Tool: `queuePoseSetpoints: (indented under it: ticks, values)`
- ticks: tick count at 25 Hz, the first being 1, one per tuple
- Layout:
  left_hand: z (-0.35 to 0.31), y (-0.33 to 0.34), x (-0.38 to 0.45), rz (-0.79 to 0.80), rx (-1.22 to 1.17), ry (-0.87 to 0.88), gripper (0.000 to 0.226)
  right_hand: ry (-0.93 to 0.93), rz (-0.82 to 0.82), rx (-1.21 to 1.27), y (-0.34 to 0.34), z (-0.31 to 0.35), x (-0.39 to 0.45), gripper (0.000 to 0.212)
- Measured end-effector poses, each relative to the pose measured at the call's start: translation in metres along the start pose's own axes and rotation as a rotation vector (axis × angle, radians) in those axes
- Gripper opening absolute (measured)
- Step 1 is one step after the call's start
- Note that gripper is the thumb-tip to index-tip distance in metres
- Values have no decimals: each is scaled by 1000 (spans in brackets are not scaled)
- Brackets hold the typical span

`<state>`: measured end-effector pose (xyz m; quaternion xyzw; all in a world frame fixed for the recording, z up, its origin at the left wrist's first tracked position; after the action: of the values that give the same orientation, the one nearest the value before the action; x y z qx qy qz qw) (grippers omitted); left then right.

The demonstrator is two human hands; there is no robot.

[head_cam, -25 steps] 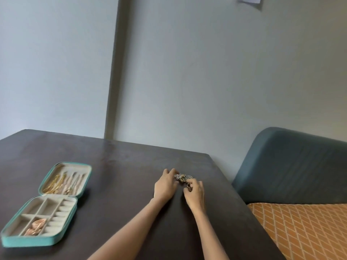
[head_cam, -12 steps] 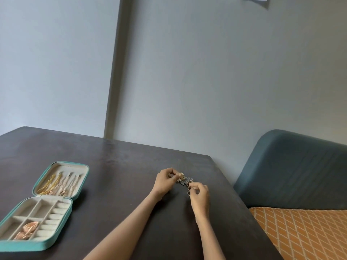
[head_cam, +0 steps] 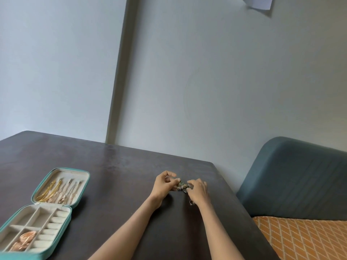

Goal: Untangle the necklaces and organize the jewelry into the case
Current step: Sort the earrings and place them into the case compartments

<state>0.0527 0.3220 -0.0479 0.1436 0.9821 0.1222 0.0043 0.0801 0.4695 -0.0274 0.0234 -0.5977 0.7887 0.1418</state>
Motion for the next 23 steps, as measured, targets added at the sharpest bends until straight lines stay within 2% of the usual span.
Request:
queuePoseSetpoints:
  ticks: [5,9,13,19,23]
  values:
    - [0,1,3,33,-30,-5,13,-71,-66,-97,2,6,5,26]
    - [3,-2,4,-10,-49,-7,13,-33,-172,-25,-2,3,4,17]
    - [3,-2,5,-37,-70,-9,16,20,-332,357,-15,1,4,16]
    - [4,-5,1,-63,-78,-37,14,201,-217,1230,-8,16,-7,20]
    - [-12,-20,-6,-114,-160,-101,13,261,-168,1570,-10,40,-20,15]
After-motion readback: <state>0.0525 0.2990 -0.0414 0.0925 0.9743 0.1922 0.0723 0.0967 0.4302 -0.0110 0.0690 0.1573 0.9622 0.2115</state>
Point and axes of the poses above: each hand's wrist, its own x-axis towards the middle knuckle, its own y-axis out of the palm, z = x × y, the point moved 5 cm from there along x, towards the middle knuckle, and after that the axes turned 8 degrees about -y, right-handed, at the moved point
